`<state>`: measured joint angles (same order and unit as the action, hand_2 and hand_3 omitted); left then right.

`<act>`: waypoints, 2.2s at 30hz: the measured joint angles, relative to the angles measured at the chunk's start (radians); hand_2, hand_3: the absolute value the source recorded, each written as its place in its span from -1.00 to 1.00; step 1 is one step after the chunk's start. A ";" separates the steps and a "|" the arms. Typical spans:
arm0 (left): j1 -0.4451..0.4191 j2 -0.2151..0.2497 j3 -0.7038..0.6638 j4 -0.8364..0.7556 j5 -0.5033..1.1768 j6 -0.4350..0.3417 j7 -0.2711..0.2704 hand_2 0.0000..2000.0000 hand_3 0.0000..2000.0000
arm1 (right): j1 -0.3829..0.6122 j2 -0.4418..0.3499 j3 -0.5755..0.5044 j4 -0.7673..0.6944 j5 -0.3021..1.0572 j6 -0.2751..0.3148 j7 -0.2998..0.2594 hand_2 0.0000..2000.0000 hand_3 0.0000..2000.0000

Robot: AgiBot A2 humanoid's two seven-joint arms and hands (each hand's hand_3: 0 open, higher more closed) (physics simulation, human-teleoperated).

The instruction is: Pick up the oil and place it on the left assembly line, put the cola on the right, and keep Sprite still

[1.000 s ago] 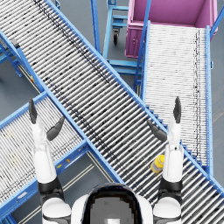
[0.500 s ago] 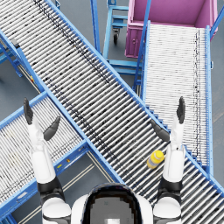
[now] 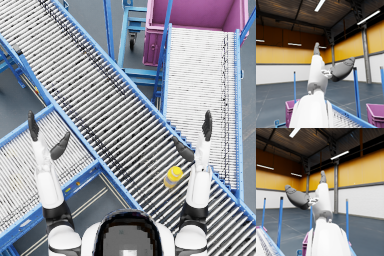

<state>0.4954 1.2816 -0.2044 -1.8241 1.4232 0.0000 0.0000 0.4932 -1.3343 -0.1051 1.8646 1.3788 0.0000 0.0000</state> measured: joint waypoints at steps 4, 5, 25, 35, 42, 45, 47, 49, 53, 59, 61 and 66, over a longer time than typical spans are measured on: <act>-0.002 0.003 -0.002 -0.006 0.000 0.000 0.000 -1.00 -1.00 | -0.004 -0.003 -0.001 0.002 0.000 0.000 0.000 -1.00 -1.00; -0.002 0.003 -0.002 -0.007 0.000 0.000 0.000 -1.00 -1.00 | -0.006 -0.004 -0.003 0.004 0.000 0.000 0.000 -1.00 -1.00; 0.009 0.008 0.001 -0.007 0.000 0.000 0.000 -1.00 -1.00 | -0.009 -0.017 -0.004 0.008 0.000 0.000 0.000 -1.00 -1.00; -0.013 0.018 0.004 -0.025 0.000 0.000 0.000 -1.00 -1.00 | -0.120 -0.031 0.042 0.060 0.000 0.000 0.000 -1.00 -1.00; -0.021 0.024 0.025 -0.042 0.000 0.000 0.000 -1.00 -1.00 | -0.189 -0.039 0.058 0.092 0.000 0.000 0.000 -1.00 -1.00; -0.024 0.026 0.033 -0.046 0.000 0.000 0.000 -1.00 -1.00 | -0.222 -0.042 0.070 0.101 0.000 0.000 0.000 -1.00 -1.00; -0.025 0.027 0.039 -0.048 0.000 0.000 0.000 -1.00 -1.00 | -0.251 -0.042 0.085 0.106 0.000 0.000 0.000 -1.00 -1.00; -0.022 0.028 0.043 -0.050 0.000 0.000 0.000 -1.00 -1.00 | -0.281 -0.040 0.105 0.110 0.000 0.000 0.000 -1.00 -1.00; -0.031 0.032 0.043 -0.053 0.000 0.000 0.000 -1.00 -1.00 | -0.342 -0.031 0.160 0.107 0.000 0.000 0.000 -1.00 -1.00; -0.047 0.039 0.047 -0.058 0.000 0.000 0.000 -1.00 -1.00 | -0.401 -0.020 0.227 0.019 0.000 0.000 0.000 -1.00 -1.00; -0.048 0.039 0.047 -0.059 0.000 0.000 0.000 -1.00 -1.00 | -0.399 -0.024 0.239 -0.026 0.000 0.000 0.000 -1.00 -1.00; -0.052 0.042 0.049 -0.056 0.000 0.000 0.000 -1.00 -1.00 | -0.375 -0.041 0.265 -0.172 0.000 0.000 0.000 -1.00 -1.00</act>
<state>0.4437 1.3234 -0.1550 -1.8800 1.4232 0.0000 0.0000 0.1178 -1.3751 0.1599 1.6923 1.3789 0.0000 0.0000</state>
